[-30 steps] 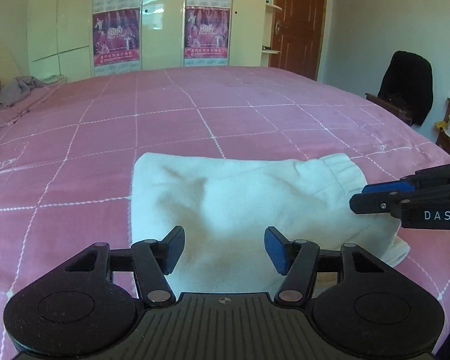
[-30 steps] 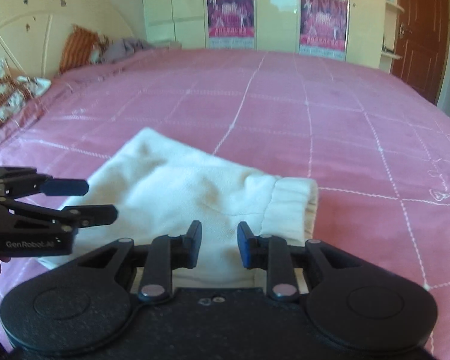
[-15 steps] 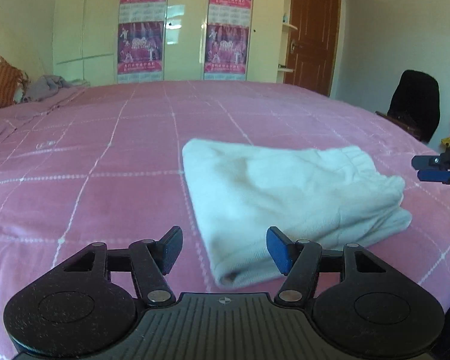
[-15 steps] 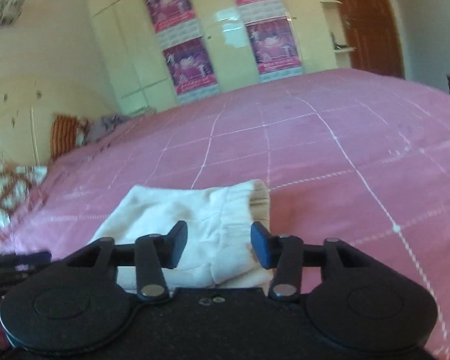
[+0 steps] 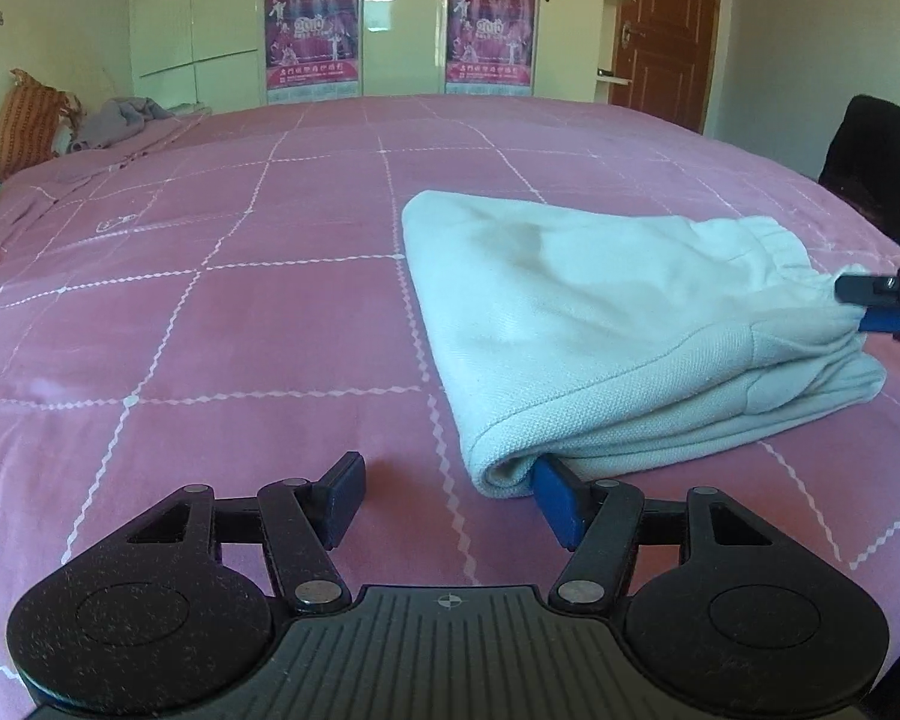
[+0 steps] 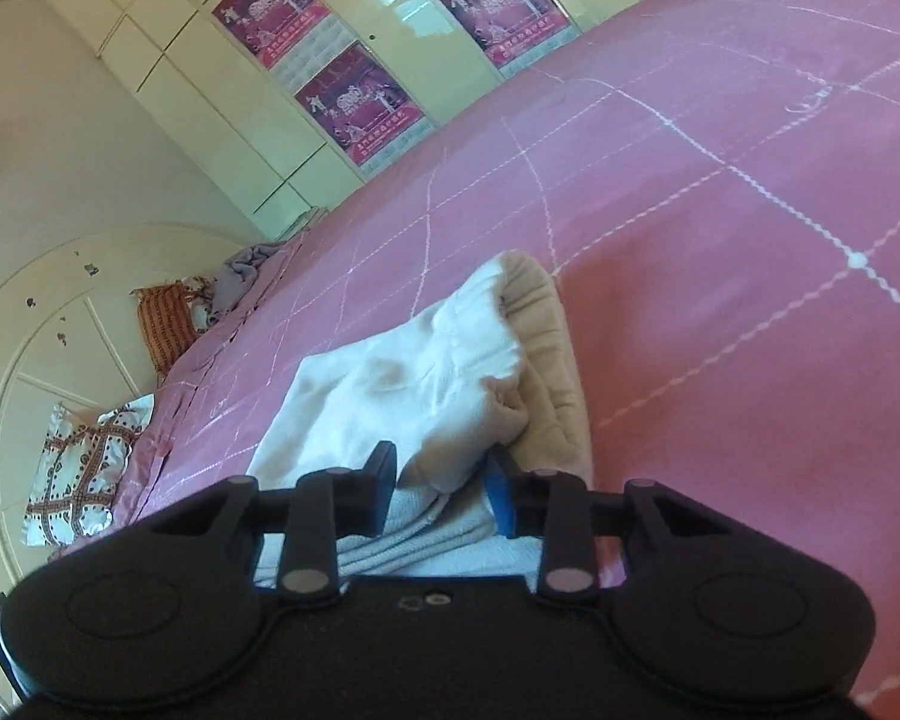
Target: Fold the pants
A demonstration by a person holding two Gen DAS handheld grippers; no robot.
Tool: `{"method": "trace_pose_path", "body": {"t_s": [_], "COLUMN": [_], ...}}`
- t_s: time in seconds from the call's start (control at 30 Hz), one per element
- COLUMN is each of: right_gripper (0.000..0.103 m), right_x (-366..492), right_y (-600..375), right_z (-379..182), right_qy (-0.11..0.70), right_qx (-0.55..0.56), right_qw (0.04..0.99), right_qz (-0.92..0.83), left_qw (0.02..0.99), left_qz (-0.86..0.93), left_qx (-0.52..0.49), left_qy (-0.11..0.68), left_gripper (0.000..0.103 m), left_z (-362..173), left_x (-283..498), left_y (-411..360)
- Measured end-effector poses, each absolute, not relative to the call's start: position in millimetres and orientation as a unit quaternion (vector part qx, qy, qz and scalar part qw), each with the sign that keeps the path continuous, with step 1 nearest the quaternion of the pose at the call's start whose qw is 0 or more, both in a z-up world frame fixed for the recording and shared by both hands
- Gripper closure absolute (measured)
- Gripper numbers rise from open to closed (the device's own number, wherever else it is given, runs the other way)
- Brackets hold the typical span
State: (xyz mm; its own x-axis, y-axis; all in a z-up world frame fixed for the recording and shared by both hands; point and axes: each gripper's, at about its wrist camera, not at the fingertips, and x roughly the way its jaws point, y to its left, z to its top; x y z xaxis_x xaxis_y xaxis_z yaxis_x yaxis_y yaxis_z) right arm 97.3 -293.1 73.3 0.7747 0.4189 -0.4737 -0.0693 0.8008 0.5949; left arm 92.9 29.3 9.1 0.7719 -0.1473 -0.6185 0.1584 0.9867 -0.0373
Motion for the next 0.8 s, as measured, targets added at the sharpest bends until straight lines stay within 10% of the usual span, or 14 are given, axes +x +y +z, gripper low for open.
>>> {"method": "trace_pose_path", "body": {"t_s": [0.4,0.8], "right_gripper": [0.086,0.064], "right_x": [100.0,82.5], "right_y": [-309.6,-323.8], "right_z": [48.6,49.5], "right_qy": [0.325,0.331], "right_qx": [0.352,0.41], "right_qw": [0.872,0.842], "right_qz": [0.098,0.114], "left_qw": [0.94,0.94], "left_qz": [-0.074,-0.083], "left_qx": [0.001,-0.021], "left_qy": [0.333,0.33], "left_gripper": [0.036,0.036], "left_z": [1.3,2.8], "left_x": [99.5,98.8], "left_y": [32.1,35.4]}}
